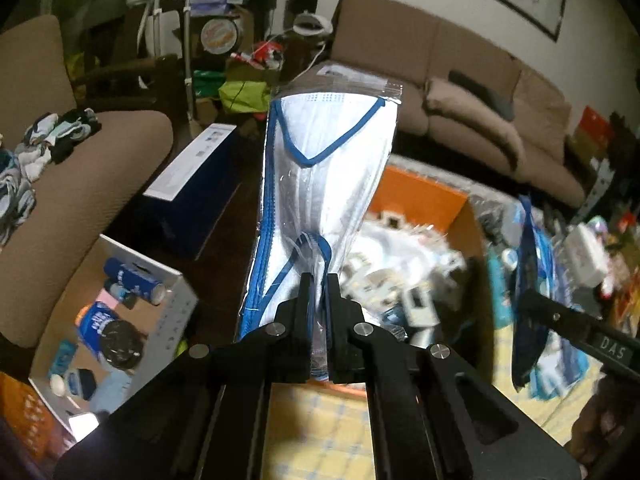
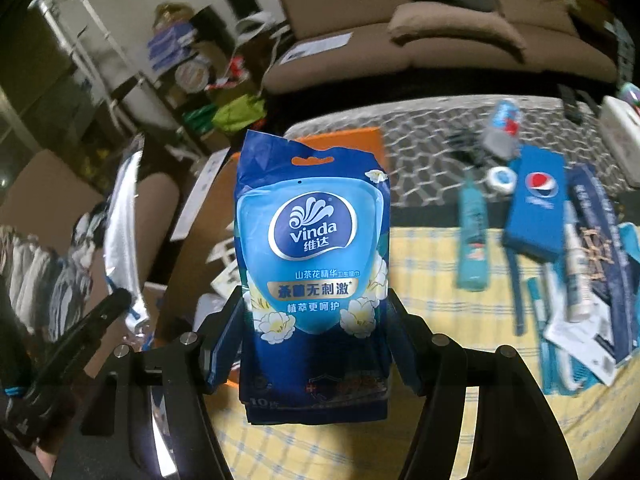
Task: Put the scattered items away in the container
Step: 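Carry the Vinda pack and the face mask over the orange box with both grippers, then open the right gripper to drop the Vinda pack while the left gripper releases the mask into the box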
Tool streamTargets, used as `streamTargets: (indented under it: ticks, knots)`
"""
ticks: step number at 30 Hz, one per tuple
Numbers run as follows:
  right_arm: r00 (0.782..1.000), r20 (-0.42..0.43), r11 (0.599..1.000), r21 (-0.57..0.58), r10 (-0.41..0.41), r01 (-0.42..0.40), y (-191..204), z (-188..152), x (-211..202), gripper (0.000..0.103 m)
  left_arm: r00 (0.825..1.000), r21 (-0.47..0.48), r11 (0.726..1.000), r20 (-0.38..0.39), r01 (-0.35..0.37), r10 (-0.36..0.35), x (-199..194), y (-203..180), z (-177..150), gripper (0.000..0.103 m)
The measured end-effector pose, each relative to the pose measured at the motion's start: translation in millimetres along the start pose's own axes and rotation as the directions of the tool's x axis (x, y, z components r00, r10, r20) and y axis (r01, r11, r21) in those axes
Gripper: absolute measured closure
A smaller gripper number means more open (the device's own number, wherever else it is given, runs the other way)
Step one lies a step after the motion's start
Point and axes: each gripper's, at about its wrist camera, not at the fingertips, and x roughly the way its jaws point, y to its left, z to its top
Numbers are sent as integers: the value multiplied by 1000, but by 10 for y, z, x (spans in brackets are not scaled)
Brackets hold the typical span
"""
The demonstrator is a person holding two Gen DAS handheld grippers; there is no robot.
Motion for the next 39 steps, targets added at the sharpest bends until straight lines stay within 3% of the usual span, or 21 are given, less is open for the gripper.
streamTargets:
  ticks: [7,13,21,24,26,29,31,39]
  knots:
    - [997,-28,997,-26,76,-77,323,-55,272,36,997,54,997,-36,-63,65,109,231,-114,99]
    - [1000,-9,999,-27,28,-28,382,-15,388,36,998,51,997,-39,-54,56,122,250,-81,99]
    - [998,-53,1000,-28,-14,13,424,-22,676,36,997,58,997,-47,-52,55,182,235,-52,99]
    - [996,-76,998,-24,-52,50,402,-25,727,31,997,52,997,-47,-51,54,183,252,-41,98]
    - [996,-58,998,-19,-67,66,385,-14,682,30,997,53,997,-46,-51,54,179,250,-34,98]
    - [998,21,999,-2,-53,53,358,48,466,18,998,51,998,-44,-47,49,172,249,-33,98]
    - [997,59,998,12,-59,58,324,97,312,17,998,53,998,-45,-42,45,169,241,-27,98]
    - [995,58,997,37,-77,75,42,60,-23,17,999,75,997,-43,-13,16,171,49,14,98]
